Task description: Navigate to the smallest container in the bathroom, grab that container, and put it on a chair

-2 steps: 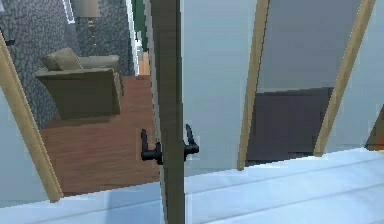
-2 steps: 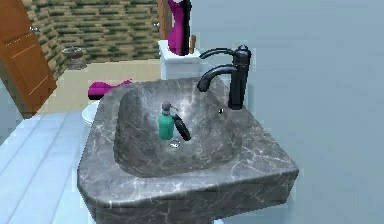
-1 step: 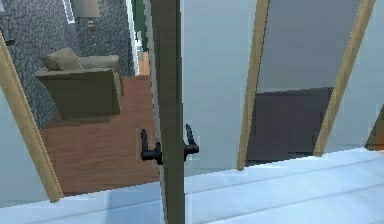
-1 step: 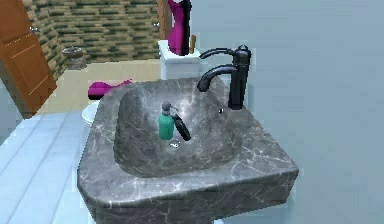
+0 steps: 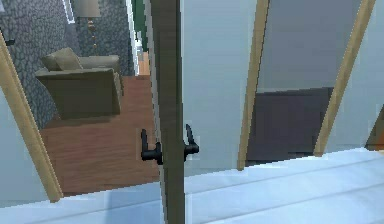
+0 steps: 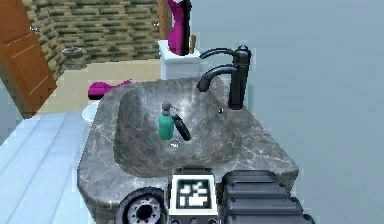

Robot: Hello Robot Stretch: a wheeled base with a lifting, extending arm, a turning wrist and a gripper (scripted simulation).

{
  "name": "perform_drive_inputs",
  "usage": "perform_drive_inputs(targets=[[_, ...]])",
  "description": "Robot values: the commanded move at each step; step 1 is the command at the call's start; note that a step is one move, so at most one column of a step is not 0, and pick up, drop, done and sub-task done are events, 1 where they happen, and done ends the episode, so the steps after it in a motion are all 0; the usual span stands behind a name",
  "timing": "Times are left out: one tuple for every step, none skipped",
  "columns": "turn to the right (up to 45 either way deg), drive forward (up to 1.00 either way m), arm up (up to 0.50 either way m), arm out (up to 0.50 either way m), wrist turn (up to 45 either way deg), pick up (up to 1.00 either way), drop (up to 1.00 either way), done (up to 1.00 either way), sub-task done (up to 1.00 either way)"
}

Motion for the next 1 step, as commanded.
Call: perform_drive_inputs(targets=[[0.0,0.0,0.0,0.42,0.0,0.0,0.0,0.0,0.0]])
